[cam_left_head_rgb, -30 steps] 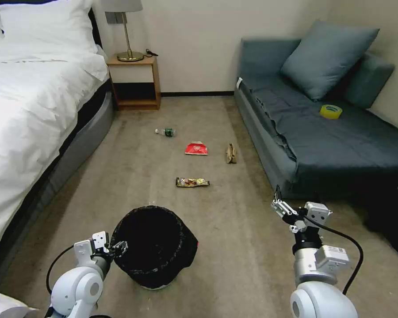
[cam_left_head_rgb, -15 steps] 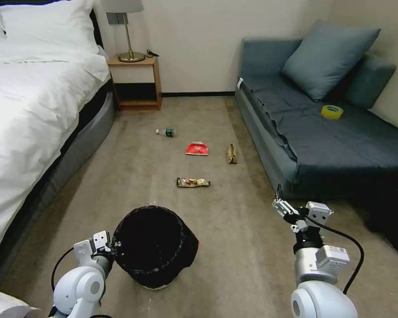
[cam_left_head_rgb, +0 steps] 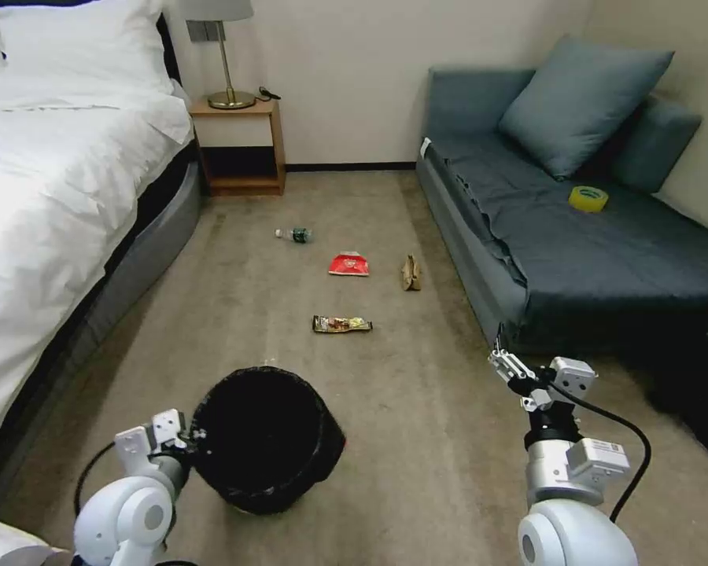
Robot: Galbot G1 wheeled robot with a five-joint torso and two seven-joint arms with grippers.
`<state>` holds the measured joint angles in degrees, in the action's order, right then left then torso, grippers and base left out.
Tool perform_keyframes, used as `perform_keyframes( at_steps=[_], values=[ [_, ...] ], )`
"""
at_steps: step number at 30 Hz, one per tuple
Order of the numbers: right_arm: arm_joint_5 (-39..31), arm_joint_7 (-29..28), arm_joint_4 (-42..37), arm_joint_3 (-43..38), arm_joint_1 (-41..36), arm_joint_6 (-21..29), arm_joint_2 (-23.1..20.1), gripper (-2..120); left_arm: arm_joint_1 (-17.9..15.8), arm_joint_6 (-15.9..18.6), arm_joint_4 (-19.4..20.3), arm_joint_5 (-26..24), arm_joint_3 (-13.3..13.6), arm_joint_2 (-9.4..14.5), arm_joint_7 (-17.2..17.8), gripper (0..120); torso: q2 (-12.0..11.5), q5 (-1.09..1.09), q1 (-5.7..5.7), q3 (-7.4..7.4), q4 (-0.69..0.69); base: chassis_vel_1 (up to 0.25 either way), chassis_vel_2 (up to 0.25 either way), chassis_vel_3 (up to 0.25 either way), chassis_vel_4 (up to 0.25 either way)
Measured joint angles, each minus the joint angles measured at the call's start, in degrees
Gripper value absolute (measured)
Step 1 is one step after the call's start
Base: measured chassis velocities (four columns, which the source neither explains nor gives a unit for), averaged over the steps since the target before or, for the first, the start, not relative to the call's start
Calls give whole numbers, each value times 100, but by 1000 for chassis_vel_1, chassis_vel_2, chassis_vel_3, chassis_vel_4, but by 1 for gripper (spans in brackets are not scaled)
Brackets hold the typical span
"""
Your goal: Pick up the trash bin, then pick up the garbage on the floor and place it into the trash bin.
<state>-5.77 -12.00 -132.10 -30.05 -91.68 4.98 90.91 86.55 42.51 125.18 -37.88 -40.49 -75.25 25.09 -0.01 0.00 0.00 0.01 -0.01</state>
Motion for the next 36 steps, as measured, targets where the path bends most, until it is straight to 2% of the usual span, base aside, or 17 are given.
perform_keyframes(
  at_steps=[2,6,14,29,36],
  values=[
    [-54,-17,-1,-2,-2,-52,-35,100,13,-3,136,96,-56,-8,-11,3,0,0,0,0,-1,0,0,0,0],
    [-95,-24,-3,-18,-37,-310,-164,100,89,-8,526,736,-271,-59,-82,3,0,0,0,0,1,0,0,0,0],
    [-107,252,92,2,-145,-753,-284,100,220,-20,770,1148,-363,-280,-123,3,0,1,0,0,1,0,0,0,0],
    [-106,576,193,28,-216,-1049,-290,100,246,-29,818,1186,-391,-394,-180,3,1,0,0,-1,0,0,0,0,0],
    [-97,605,195,29,-264,-1106,-282,100,230,-32,803,1019,-386,-423,-183,3,1,1,-1,-1,0,-94,83,90,-102]
  ],
)
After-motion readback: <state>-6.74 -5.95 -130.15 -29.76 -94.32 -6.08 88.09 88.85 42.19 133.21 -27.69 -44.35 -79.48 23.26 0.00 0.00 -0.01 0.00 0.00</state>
